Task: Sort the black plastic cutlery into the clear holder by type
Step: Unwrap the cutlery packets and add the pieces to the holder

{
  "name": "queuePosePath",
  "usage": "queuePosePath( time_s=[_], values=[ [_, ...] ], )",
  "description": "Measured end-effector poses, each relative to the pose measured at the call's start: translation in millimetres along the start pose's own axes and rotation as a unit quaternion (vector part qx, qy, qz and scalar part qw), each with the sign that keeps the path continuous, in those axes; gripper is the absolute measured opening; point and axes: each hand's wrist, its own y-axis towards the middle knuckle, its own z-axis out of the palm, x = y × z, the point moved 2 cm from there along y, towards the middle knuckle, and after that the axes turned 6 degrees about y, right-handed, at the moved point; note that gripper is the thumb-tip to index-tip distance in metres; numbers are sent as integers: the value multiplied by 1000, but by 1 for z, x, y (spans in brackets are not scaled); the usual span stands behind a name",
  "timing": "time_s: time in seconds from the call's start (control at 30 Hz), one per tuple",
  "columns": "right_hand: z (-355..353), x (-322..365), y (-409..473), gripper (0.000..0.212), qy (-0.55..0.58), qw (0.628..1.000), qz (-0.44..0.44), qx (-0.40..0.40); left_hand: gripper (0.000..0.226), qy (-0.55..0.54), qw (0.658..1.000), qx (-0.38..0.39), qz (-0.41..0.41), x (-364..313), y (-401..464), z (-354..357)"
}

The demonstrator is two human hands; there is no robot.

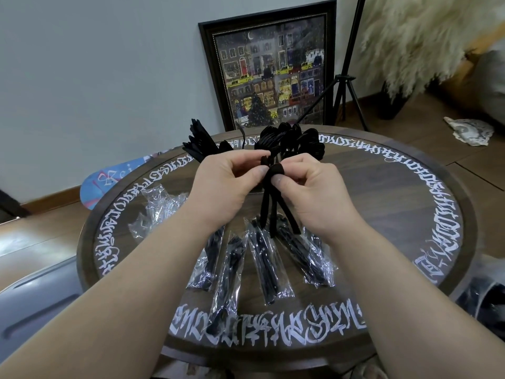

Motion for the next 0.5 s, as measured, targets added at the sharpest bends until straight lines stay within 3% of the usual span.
queuePosePath(
  time_s=[0.27, 0.5],
  values=[
    [3, 1, 0, 13, 23, 999, 26, -10, 18, 18, 997, -61, 43, 1, -2, 0],
    [-2, -6, 1, 16, 19, 996, 57, -62, 25, -42, 990, -131, 12, -2, -3, -8]
  ],
)
